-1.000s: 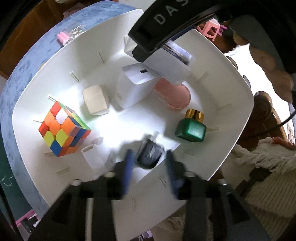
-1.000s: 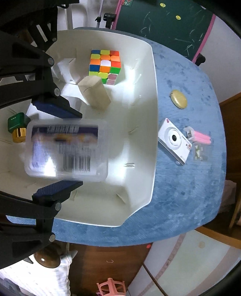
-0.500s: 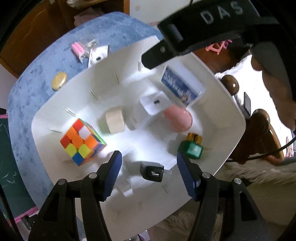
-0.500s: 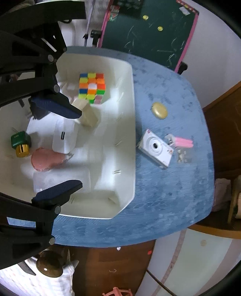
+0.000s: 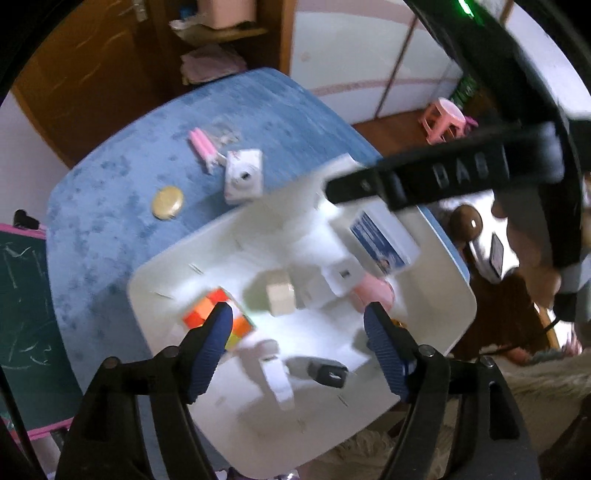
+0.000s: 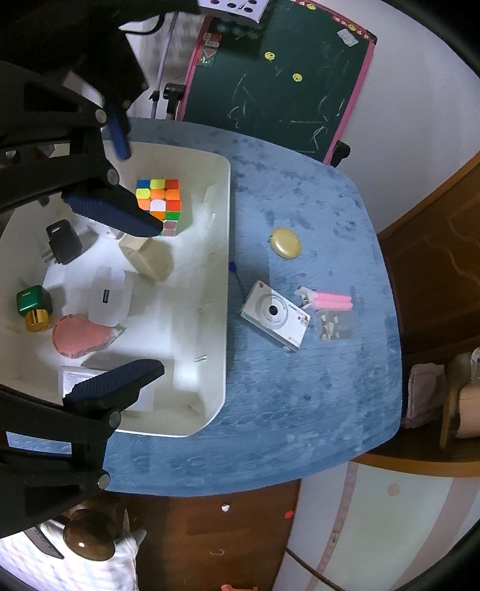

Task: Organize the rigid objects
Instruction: 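Move both grippers back over the remaining items on the table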

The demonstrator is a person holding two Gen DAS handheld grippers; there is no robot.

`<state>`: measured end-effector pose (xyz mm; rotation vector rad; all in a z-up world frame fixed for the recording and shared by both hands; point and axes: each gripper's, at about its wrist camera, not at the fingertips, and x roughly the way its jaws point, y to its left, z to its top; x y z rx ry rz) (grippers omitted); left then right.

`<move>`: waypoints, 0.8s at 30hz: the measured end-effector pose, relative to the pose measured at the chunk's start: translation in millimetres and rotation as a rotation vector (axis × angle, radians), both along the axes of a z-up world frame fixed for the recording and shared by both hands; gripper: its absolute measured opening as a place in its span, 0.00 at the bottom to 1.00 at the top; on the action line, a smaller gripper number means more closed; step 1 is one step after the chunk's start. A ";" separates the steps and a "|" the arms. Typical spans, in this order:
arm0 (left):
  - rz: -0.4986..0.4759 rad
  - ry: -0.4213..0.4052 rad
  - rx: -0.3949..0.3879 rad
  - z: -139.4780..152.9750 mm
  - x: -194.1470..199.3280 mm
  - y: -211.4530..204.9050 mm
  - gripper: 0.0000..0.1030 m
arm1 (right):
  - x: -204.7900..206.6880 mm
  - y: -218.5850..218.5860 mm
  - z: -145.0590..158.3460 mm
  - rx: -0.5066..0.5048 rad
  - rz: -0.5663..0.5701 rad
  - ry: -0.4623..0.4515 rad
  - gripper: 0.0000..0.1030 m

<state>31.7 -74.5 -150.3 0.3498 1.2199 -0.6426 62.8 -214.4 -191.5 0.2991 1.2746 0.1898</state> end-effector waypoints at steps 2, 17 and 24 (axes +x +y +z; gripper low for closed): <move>0.035 -0.033 0.005 10.9 12.4 6.2 0.75 | 2.7 -1.0 1.2 0.003 -0.002 -0.002 0.67; 0.207 -0.197 0.015 56.8 104.1 29.6 0.82 | 53.8 -4.4 25.5 0.006 -0.034 -0.038 0.70; 0.308 -0.151 0.018 34.1 161.1 35.7 0.83 | 89.6 -6.4 17.7 0.019 -0.090 -0.014 0.73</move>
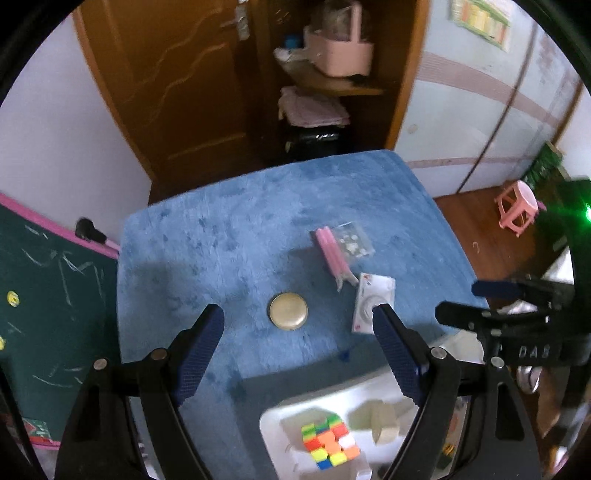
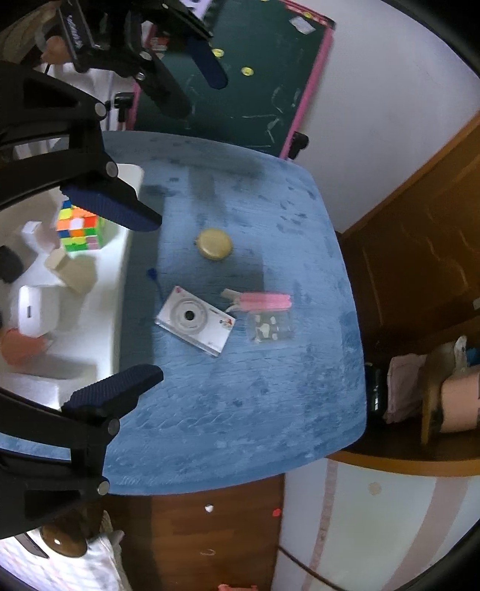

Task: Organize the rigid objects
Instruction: 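Move both grippers back over the remaining items on the table, then grasp the gold round tin with the left gripper while the right gripper grasps the white photo device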

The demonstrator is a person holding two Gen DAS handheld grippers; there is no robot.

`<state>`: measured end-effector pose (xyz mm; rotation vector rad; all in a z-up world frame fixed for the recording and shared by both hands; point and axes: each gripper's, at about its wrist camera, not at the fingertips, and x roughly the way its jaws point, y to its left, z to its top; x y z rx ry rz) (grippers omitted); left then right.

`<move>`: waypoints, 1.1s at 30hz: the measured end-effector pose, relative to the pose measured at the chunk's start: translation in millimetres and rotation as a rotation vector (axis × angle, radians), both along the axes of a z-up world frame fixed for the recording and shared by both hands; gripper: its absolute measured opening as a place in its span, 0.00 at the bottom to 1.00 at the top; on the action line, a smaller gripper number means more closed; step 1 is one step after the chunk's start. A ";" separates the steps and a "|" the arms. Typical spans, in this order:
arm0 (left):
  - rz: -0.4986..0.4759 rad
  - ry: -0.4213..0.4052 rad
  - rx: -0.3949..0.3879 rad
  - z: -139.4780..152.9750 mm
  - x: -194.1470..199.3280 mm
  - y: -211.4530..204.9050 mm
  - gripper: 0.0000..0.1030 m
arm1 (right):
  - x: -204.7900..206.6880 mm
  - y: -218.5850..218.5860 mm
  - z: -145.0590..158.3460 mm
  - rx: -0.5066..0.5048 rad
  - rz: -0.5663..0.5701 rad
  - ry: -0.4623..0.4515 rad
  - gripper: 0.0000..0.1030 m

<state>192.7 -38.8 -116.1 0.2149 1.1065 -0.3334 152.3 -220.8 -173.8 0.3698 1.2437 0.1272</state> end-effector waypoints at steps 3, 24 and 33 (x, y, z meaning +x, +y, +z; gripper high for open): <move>0.055 0.042 0.009 -19.8 24.5 5.6 0.83 | 16.6 -2.7 -14.9 -0.006 -0.053 0.040 0.73; 0.166 0.321 0.114 -155.0 97.3 -4.4 0.83 | 70.9 3.9 -131.1 -0.022 -0.236 0.324 0.73; 0.192 0.414 0.130 -186.9 104.0 2.1 0.83 | 80.7 23.8 -150.5 -0.027 -0.224 0.379 0.73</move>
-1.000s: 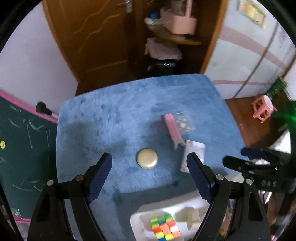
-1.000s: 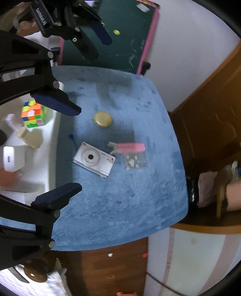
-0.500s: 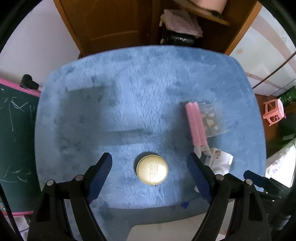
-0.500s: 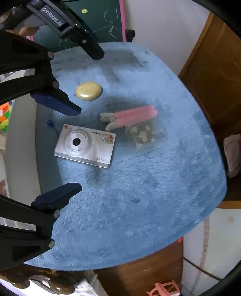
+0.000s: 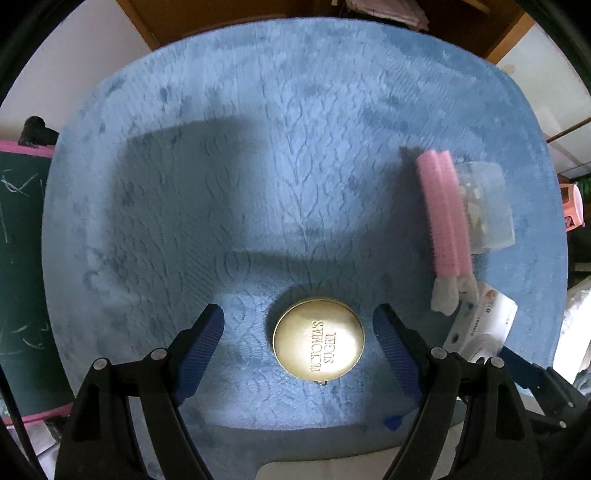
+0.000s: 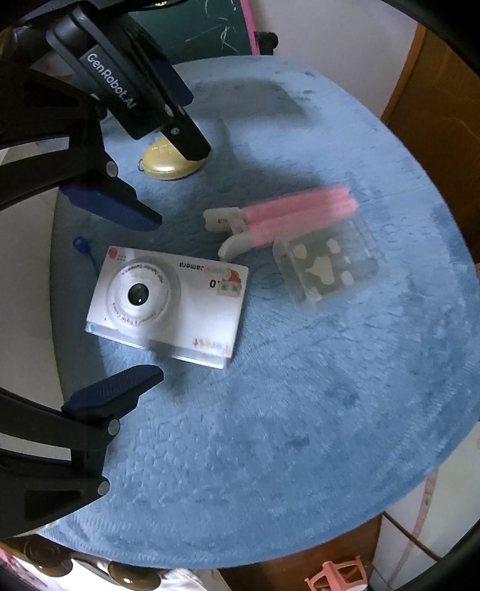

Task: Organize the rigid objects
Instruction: 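Grasp the gold round tin with the left gripper while the right gripper grasps the white photo device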

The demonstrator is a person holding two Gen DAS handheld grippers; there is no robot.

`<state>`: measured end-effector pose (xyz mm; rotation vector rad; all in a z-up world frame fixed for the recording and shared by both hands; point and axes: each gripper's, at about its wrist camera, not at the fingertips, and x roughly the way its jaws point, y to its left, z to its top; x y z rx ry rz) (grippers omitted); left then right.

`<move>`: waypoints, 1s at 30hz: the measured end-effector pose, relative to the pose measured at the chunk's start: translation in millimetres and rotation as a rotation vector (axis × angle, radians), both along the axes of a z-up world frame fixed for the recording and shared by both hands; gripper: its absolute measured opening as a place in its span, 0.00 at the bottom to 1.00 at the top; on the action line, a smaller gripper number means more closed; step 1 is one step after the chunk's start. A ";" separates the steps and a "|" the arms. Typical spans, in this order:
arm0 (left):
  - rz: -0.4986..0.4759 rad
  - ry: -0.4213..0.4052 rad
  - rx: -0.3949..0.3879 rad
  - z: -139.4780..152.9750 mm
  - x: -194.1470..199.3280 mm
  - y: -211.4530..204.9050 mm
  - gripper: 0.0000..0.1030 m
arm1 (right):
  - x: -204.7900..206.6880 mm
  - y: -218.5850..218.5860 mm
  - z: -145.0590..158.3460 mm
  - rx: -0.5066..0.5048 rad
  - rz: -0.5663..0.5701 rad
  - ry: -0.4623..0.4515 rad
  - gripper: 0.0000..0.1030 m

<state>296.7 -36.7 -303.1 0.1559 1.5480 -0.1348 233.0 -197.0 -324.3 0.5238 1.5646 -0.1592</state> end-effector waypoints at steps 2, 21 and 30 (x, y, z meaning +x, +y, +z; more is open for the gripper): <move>0.001 0.012 0.013 -5.2 0.8 0.4 0.83 | 1.2 3.1 -5.5 -0.003 -0.009 0.019 0.73; 0.007 0.055 0.025 -19.3 -3.7 -15.5 0.57 | 3.8 44.5 -16.2 -0.094 0.086 0.050 0.60; -0.008 -0.023 0.003 -1.3 -14.4 -19.0 0.57 | -13.4 9.3 -0.5 -0.041 0.071 -0.004 0.59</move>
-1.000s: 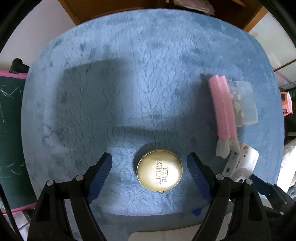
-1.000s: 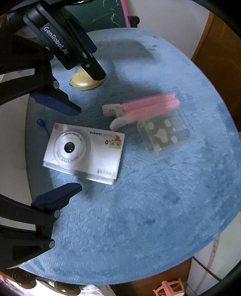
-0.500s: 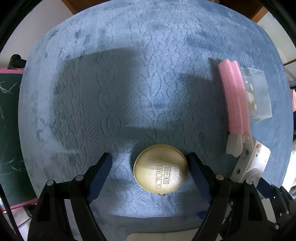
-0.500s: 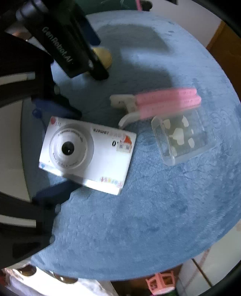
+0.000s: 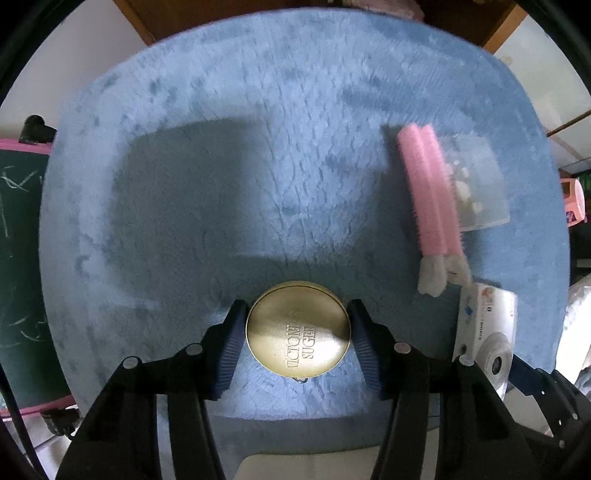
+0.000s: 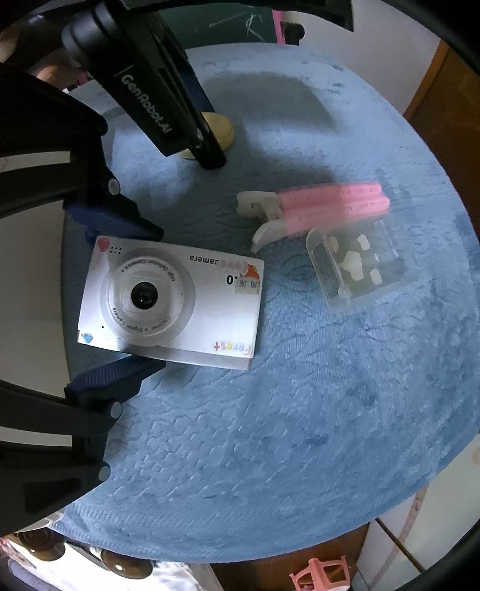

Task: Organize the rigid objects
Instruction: 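Carry the gold tin and white photo device into the tray and release both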

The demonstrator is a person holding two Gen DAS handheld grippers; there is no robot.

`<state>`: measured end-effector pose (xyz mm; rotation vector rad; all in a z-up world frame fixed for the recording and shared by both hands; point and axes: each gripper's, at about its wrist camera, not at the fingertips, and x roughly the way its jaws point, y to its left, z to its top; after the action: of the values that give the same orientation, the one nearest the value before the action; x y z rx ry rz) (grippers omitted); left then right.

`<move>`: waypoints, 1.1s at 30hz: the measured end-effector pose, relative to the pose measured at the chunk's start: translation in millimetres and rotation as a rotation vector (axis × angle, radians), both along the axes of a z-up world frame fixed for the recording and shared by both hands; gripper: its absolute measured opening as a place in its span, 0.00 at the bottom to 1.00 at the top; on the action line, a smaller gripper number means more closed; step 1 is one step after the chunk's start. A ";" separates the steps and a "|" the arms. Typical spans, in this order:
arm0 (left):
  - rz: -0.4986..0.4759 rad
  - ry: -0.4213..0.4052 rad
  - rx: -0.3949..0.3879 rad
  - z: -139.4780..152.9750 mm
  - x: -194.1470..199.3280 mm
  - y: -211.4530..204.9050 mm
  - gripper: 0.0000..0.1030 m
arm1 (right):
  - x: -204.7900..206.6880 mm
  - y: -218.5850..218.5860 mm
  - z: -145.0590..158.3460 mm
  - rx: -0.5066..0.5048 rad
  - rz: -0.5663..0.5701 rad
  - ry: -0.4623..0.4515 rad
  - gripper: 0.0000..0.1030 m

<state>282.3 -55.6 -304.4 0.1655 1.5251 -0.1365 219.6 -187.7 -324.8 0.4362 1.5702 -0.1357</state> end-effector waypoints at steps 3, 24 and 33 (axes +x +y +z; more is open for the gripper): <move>-0.001 -0.037 -0.017 18.9 -7.2 8.2 0.57 | -6.9 -9.4 8.1 0.022 -0.019 -0.026 0.59; -0.074 -0.315 -0.128 184.8 -104.5 -0.9 0.57 | -74.8 -31.9 137.8 0.151 0.059 -0.312 0.50; -0.160 -0.324 -0.144 191.5 -161.8 -9.9 0.57 | -143.6 -33.2 181.9 0.171 0.200 -0.374 0.51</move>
<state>120.5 -65.5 -112.9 0.1853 1.1737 -0.3302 76.1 -220.9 -143.0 0.4081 1.2508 0.2250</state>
